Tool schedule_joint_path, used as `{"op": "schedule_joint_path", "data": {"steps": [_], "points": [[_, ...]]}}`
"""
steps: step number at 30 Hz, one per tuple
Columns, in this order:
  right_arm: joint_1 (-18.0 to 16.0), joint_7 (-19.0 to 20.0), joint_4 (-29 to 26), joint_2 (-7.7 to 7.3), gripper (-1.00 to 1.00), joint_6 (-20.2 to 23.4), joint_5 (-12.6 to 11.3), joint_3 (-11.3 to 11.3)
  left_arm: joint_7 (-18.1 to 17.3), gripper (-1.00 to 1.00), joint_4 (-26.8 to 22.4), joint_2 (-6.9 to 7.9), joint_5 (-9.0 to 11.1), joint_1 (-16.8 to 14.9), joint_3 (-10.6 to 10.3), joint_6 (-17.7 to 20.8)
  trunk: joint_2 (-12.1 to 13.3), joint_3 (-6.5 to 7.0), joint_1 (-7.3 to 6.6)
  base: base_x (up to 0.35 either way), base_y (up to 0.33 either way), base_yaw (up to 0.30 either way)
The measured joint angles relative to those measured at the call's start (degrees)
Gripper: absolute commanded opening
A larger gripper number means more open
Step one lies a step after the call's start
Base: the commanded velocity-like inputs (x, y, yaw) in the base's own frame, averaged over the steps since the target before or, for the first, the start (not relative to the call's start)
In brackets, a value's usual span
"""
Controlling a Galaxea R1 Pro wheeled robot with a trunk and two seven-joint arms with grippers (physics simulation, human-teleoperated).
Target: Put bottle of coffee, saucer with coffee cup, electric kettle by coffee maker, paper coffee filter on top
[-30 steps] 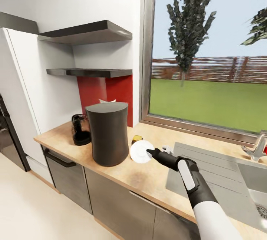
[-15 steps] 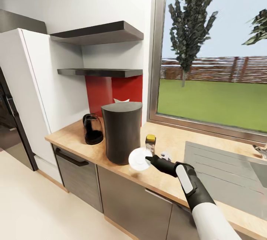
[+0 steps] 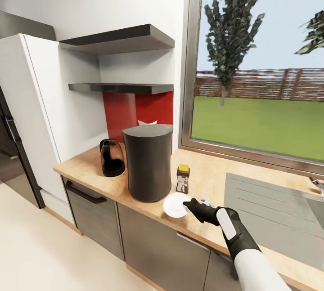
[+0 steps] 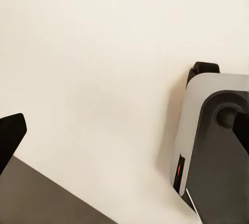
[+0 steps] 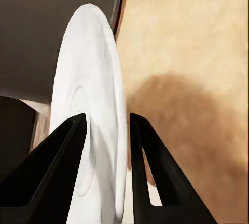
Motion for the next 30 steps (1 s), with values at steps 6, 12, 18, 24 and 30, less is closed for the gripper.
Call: {"op": "schedule_joint_path", "data": {"steps": [6, 12, 18, 24, 30], "points": [[0.0, -2.4, 0.1, 0.06, -1.00, -1.1, -0.1, -2.9, 0.0, 1.00, 0.0, -0.01, 0.0, 0.0, -0.1, 0.1, 0.0, 0.00, -0.01, 0.089, 0.000, 0.000], [0.0, -3.5, 0.1, 0.06, -1.00, -1.1, -0.1, -3.1, 0.0, 1.00, 0.0, -0.16, 0.0, 0.0, -0.3, 0.1, 0.0, 0.00, 0.00, 0.123, 0.000, 0.000], [0.0, -3.7, 0.5, 0.06, -1.00, -1.1, -0.1, -3.1, 0.0, 1.00, 0.0, -0.10, 0.0, 0.0, -0.2, 0.1, 0.0, 0.00, 0.00, 0.006, 0.017, 0.000], [0.0, -3.7, 3.0, 0.05, -1.00, -1.1, -0.1, -3.0, 0.0, 1.00, 0.0, -0.06, 0.0, 0.0, -0.2, 0.1, 0.0, 0.00, 0.00, 0.000, 0.173, 0.000], [0.0, -3.7, 3.2, 0.06, -1.00, -1.1, -0.1, -3.1, 0.0, 1.00, 0.0, -0.01, 0.0, 0.0, -0.2, 0.1, 0.0, 0.00, 0.00, 0.001, 0.019, 0.000]]}}
